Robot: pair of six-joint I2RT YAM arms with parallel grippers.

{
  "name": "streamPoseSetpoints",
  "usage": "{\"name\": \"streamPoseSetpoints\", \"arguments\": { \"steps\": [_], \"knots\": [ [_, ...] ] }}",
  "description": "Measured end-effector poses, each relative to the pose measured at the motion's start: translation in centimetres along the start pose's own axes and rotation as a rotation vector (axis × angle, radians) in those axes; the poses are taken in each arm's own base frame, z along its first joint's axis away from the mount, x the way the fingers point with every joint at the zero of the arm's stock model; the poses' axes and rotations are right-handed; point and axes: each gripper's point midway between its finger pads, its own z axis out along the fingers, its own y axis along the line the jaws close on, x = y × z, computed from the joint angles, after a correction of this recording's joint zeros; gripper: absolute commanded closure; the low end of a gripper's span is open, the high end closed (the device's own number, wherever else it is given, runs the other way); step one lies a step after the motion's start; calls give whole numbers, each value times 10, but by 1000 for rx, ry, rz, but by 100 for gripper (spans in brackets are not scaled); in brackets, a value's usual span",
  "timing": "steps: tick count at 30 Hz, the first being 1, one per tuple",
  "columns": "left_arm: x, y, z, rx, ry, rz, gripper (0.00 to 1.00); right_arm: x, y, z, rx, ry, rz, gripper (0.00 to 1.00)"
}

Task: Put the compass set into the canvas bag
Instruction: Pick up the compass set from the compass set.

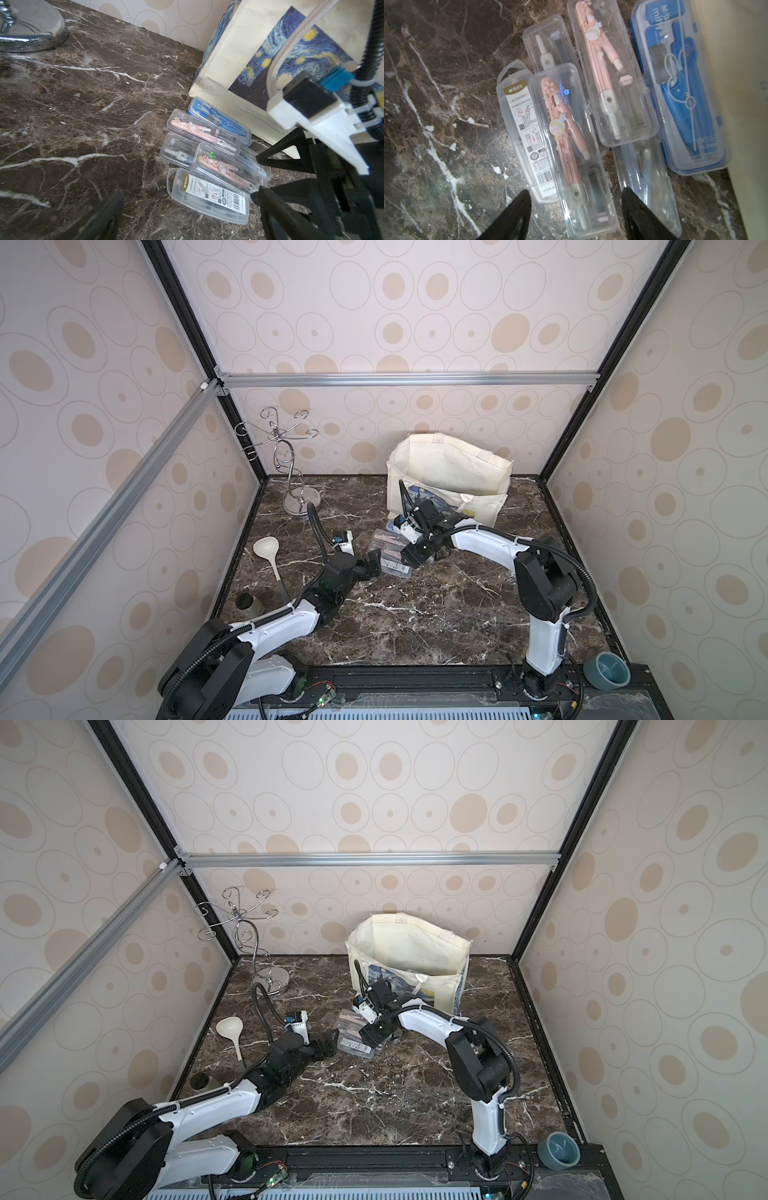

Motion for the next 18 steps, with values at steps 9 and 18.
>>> {"name": "streamPoseSetpoints", "arguments": {
  "steps": [9, 18],
  "knots": [
    [7, 5, -2, -2, 7, -1, 0, 7, -1, 21, 16, 30, -9, 37],
    [5, 7, -6, 1, -5, -5, 0, 9, 1, 29, 6, 42, -9, 61]
  ]
}}
